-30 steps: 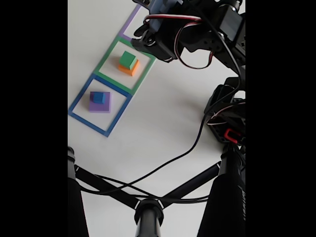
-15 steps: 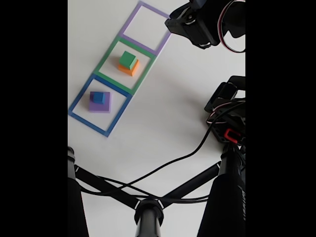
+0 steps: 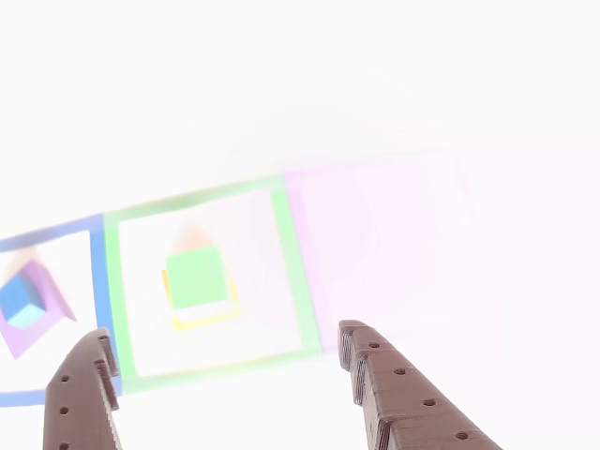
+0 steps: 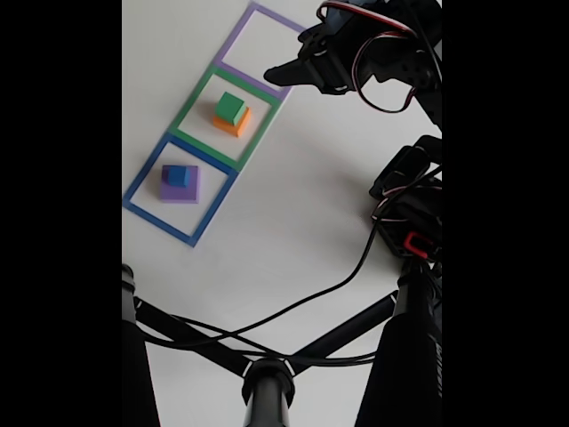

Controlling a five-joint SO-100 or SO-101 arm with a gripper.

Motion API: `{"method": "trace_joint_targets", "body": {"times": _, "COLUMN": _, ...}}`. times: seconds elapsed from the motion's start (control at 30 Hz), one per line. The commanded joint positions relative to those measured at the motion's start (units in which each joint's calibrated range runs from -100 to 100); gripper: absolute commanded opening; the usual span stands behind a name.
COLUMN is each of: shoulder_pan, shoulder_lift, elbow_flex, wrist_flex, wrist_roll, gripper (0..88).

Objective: Tower of hanoi

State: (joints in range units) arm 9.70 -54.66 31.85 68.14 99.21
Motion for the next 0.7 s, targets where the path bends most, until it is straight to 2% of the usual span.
{"method": "trace_joint_targets", "body": {"times": 0.0, "shoulder_pan": -0.2, "shoulder_lift": -3.3, "elbow_flex": 12.0, "wrist_flex": -14.9, "wrist_roll": 0.8, "gripper": 33.6}}
{"method": "trace_joint_targets", "body": {"times": 0.33, "shoulder_pan": -1.1, "shoulder_lift": -4.0, "elbow_flex": 40.9, "wrist_flex": -53.4, "wrist_roll": 0.8, "gripper": 37.2}}
{"method": "trace_joint_targets", "body": {"times": 0.67, "shoulder_pan": -1.7, "shoulder_lift": 4.8, "elbow_flex": 53.8, "wrist_flex": -78.8, "wrist_roll": 0.8, "gripper": 38.4}}
